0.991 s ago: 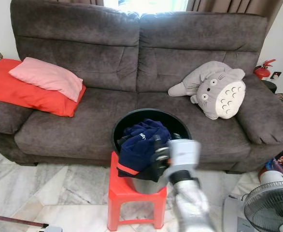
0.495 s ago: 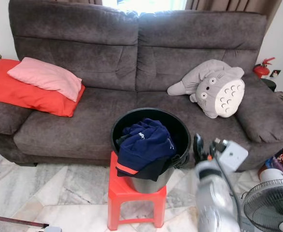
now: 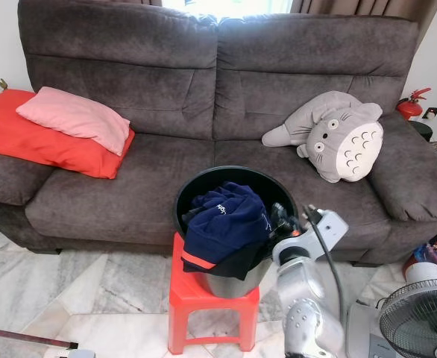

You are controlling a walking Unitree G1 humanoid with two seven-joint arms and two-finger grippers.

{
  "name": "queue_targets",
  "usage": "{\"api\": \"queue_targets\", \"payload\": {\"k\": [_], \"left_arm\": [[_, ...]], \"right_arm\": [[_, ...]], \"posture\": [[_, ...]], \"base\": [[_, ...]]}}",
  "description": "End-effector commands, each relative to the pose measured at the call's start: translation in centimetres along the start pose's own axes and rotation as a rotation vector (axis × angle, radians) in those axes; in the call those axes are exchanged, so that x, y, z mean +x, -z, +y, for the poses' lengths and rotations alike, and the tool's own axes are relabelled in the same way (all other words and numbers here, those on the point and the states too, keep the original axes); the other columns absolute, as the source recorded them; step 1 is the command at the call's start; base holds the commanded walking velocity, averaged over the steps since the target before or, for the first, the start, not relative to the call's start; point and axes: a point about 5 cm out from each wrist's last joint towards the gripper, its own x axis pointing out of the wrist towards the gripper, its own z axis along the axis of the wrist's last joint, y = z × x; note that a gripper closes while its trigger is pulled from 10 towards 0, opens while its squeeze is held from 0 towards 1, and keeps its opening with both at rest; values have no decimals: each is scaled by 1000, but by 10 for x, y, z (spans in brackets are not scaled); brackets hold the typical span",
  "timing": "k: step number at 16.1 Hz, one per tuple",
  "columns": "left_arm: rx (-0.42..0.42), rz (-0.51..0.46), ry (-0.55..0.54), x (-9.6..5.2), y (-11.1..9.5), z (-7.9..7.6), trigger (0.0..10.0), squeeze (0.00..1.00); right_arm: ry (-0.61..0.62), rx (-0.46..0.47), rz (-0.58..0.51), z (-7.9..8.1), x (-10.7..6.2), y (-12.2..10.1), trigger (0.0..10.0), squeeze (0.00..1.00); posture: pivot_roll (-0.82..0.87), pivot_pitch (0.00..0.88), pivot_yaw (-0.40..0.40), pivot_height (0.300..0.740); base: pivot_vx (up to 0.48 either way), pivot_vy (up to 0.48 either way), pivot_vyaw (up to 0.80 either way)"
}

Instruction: Hang hanger

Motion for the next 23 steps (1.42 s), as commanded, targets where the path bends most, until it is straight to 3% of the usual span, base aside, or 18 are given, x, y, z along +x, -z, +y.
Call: {"api": "queue_targets", "payload": {"k": [1,9,13,19,20,23], "left_arm": [[2,38,-2,-2,8,2,10000,0],[-3,40,-2,-2,9,3,10000,0],[-3,46,5,-3,11,2,10000,0],[-5,50,6,-3,12,2,10000,0],[-3,50,8,-3,12,2,10000,0],[1,54,15,-3,12,2,10000,0]], "right_arm": [[29,51,37,6,4,6,10000,0],[17,135,154,17,12,15,10000,0],[13,111,198,18,15,19,10000,0],[8,160,236,26,18,23,10000,0],[10,156,238,26,18,24,0,0],[13,156,241,25,18,24,0,0]], "posture": [[-26,71,-21,740],[-19,73,-21,740],[-13,71,-20,740],[-11,64,-20,740],[-13,59,-19,740],[-14,57,-19,740]], "base": [[0,0,0],[0,0,0],[0,0,0],[0,0,0],[0,0,0],[0,0,0]]}}
